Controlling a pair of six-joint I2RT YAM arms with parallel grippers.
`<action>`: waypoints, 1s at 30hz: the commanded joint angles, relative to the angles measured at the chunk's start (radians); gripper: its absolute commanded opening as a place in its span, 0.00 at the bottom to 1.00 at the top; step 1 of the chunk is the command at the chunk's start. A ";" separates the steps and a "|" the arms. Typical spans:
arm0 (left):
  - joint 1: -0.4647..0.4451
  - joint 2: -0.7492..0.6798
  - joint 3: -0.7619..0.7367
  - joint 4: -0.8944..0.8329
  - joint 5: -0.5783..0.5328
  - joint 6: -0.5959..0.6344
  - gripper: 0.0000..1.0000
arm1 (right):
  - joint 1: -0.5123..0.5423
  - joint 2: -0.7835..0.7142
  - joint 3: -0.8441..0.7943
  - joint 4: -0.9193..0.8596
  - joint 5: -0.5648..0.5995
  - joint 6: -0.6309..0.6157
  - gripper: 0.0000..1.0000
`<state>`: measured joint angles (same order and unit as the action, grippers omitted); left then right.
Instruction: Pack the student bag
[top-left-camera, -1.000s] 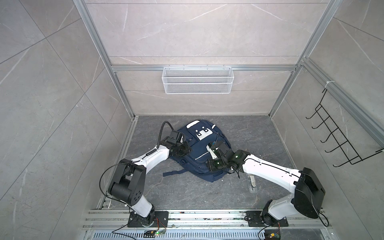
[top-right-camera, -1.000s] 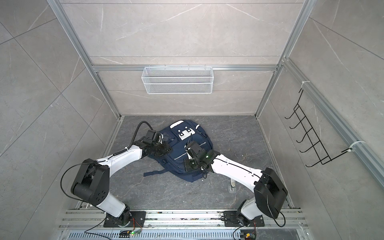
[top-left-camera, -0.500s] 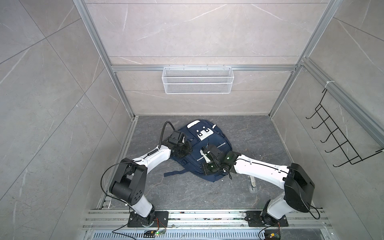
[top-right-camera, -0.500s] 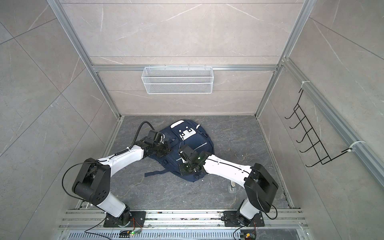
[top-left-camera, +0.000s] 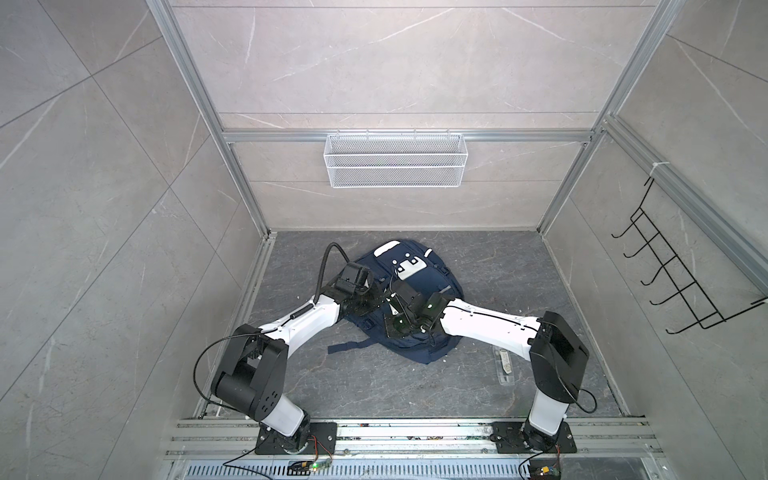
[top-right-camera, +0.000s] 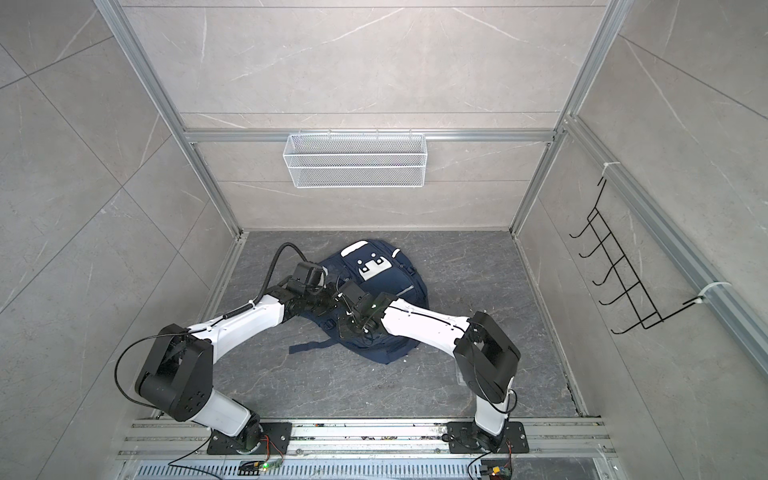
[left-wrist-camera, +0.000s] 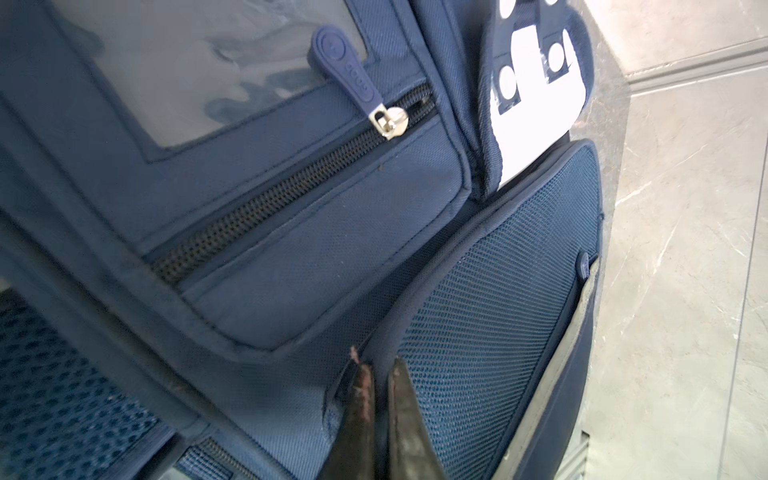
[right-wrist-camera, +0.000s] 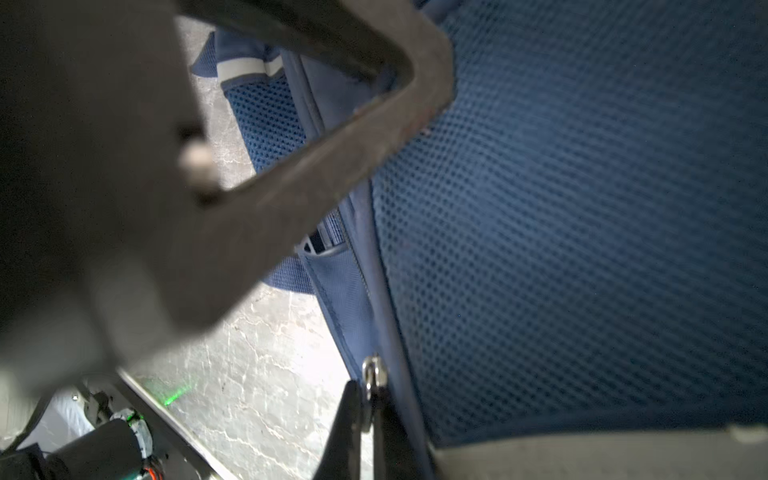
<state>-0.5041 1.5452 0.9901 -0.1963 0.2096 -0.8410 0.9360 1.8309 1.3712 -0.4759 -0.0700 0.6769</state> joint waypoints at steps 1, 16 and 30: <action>-0.026 -0.059 -0.022 -0.005 0.035 -0.012 0.00 | -0.010 0.031 0.047 0.078 0.044 0.049 0.00; 0.096 0.023 0.027 -0.039 0.047 0.062 0.00 | -0.045 -0.185 -0.181 0.126 -0.030 0.024 0.50; 0.133 0.110 0.094 -0.034 0.078 0.085 0.00 | -0.231 -0.555 -0.454 -0.061 0.086 -0.025 0.56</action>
<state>-0.4042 1.6306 1.0355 -0.2344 0.3210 -0.7868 0.7460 1.3422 0.9421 -0.4610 -0.0216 0.6865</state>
